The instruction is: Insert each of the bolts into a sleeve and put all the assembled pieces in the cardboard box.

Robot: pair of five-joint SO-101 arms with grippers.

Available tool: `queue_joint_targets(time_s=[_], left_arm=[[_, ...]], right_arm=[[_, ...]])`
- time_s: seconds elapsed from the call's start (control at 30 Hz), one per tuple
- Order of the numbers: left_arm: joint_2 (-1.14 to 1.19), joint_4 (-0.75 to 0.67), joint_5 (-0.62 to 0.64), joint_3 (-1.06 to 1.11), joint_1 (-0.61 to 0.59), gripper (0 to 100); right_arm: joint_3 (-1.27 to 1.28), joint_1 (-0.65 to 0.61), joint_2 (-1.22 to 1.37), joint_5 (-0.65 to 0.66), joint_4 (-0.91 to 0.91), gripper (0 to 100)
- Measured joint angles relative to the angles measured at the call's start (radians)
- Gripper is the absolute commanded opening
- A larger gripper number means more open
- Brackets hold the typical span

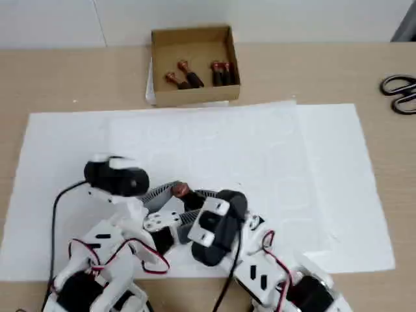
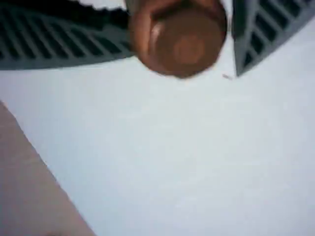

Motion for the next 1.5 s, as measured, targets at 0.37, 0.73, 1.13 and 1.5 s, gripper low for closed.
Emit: queue_joint_targets(time_s=[0.37,0.73,1.13,1.5], left_arm=[[0.0,-0.023,-0.003,0.002,-0.017,38],[0.006,-0.138,-0.021,0.051,-0.144,38],[0.011,-0.169,-0.023,-0.009,-0.153,38],[0.015,-0.327,-0.021,-0.015,-0.27,6]], right_arm=[[0.0,0.0,0.0,0.002,0.0,0.5],[0.002,0.0,-0.005,0.002,-0.003,0.5],[0.04,-0.002,-0.006,0.008,-0.006,0.5],[0.04,-0.003,-0.006,0.008,-0.006,0.5]])
